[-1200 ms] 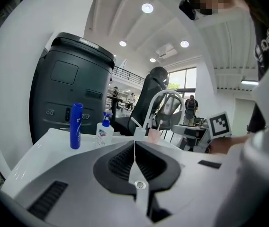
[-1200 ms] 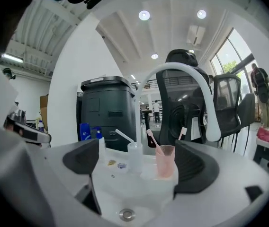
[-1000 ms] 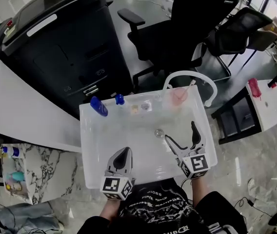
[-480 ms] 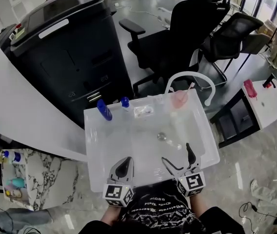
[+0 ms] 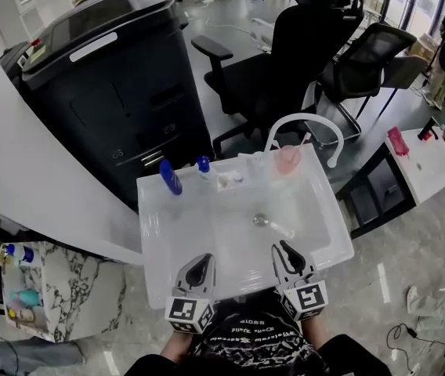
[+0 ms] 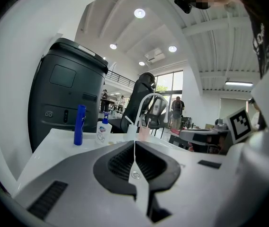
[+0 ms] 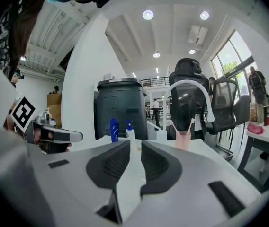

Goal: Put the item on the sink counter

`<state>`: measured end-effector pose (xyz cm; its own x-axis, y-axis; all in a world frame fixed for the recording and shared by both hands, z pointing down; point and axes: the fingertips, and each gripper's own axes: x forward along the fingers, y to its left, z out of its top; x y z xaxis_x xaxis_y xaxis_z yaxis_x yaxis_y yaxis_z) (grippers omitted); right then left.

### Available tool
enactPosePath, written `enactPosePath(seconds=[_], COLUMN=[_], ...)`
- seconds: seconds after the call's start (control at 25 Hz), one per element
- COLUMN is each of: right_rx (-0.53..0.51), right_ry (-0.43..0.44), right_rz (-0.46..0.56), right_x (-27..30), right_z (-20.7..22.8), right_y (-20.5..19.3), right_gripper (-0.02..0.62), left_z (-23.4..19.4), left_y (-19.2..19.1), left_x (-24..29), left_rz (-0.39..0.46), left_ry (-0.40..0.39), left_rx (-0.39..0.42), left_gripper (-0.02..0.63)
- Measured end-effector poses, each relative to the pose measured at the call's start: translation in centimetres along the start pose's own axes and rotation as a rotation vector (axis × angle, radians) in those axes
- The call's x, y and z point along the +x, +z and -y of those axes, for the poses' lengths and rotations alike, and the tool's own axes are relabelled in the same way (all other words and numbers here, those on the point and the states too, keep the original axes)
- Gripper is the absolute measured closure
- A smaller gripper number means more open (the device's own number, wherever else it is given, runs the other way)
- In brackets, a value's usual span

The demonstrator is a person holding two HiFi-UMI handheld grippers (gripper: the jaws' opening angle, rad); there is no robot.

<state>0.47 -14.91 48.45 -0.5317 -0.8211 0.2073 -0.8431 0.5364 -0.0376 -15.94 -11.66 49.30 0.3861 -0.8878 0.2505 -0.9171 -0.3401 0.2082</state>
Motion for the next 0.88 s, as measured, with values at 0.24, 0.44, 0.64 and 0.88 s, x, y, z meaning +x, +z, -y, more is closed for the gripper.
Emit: enactPosePath(seconds=[0.24,0.44,0.64,0.88], right_rx=[0.014,-0.004,-0.033,-0.044], right_ry=[-0.059,-0.110,-0.150,-0.145], right_rz=[0.029,0.034,0.026,0.016], right_x=[0.1,0.2,0.3,0.5], right_z=[0.6,1.4,1.8,1.4], right_y=[0.5,0.5,0.6,0.6], right_gripper=[0.595,0.597,0.597,0.597], left_z=[-0.3,-0.5,-0.8,-1.2], left_y=[0.5,0.6,0.6,0.7], left_x=[-0.1,-0.3,-0.2,-0.3], left_rz=[0.018,0.021,0.024,0.026], left_ry=[0.005,0.012,0.015,0.015], left_rx=[0.009,0.008,-0.001,0.008], left_gripper=[0.597,0.597,0.597,0.597])
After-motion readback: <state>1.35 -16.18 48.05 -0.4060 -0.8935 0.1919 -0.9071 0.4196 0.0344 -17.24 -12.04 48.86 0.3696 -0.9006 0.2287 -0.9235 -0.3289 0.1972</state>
